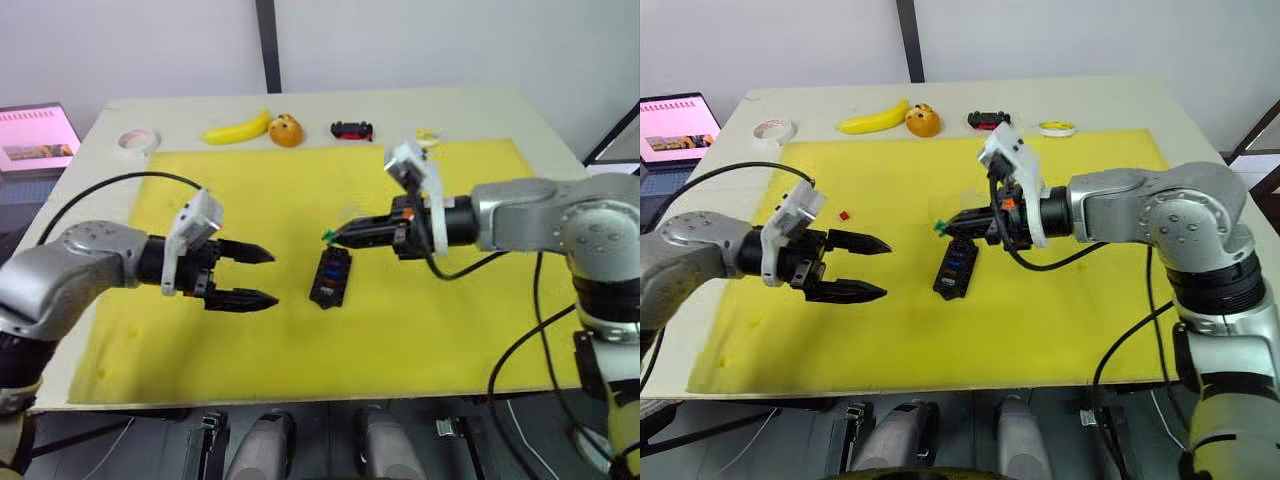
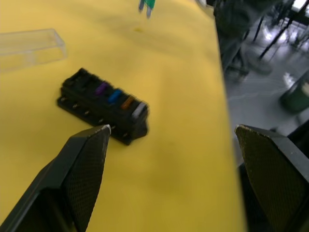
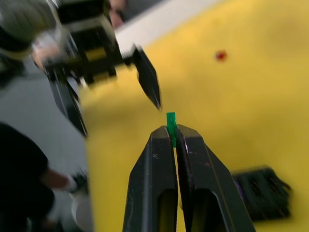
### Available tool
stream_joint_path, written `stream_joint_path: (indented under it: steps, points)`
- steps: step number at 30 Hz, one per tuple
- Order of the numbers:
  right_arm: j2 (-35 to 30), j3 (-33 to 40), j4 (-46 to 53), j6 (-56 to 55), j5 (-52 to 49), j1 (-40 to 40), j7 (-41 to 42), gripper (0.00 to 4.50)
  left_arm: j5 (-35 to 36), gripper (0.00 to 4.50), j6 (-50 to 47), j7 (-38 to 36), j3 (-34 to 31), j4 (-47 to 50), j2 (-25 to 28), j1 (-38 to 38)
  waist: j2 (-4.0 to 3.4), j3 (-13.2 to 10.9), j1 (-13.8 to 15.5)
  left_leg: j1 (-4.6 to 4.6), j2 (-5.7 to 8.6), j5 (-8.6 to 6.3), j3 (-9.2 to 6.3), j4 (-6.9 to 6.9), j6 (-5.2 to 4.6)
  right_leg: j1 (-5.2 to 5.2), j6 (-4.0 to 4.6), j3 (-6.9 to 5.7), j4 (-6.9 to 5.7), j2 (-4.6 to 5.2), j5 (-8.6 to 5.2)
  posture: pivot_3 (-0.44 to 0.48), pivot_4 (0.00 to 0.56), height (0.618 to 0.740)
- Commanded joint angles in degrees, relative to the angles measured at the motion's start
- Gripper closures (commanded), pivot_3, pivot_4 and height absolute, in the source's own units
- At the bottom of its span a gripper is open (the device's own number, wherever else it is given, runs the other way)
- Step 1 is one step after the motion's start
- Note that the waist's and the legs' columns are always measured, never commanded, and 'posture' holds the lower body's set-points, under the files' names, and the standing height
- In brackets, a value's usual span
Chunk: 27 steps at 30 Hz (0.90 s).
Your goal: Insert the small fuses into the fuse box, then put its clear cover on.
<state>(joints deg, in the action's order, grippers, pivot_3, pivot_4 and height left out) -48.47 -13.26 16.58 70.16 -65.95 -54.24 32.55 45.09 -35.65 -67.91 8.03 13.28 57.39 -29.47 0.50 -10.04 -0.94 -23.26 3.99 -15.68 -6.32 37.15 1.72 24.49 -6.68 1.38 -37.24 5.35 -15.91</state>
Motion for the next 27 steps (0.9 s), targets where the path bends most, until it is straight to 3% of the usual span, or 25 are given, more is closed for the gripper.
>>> stream_joint_path:
  steps: [1, 10, 27]
  points:
    - [-3.09, -6.82, 2.63, -6.08, 12.51, -2.81, 10.09, 4.5, -9.01, 0.03, 9.12, -3.29, 2.32, -2.45, -2.98, -0.68, 0.0, -0.01, -0.09, -0.03, 0.0, -0.01, 0.02, 0.0, -0.02, 0.03, -0.01, 0.0, 0.0, 0.03, 0.0, 0.0, 0.15, 0.74]
    - [-1.6, -18.67, -3.6, -14.08, 33.56, -8.17, 23.75, 4.5, -20.39, 0.03, 18.14, -6.66, 5.88, -10.8, -11.75, -4.4, 0.05, -0.05, 0.06, -0.15, 0.06, -0.01, -0.04, 0.15, -0.02, 0.13, -0.03, -0.07, -0.06, 0.11, 0.01, 0.0, 0.15, 0.74]
    - [8.31, -22.76, -15.69, -16.4, 50.6, -13.48, 31.6, 4.5, -29.57, 0.03, 24.36, -7.04, 6.43, -19.33, -21.52, -8.28, 0.06, -0.05, -0.09, -0.15, 0.11, 0.15, -0.09, 0.25, 0.27, 0.21, -0.03, -0.09, -0.29, 0.13, 0.02, 0.0, 0.15, 0.74]
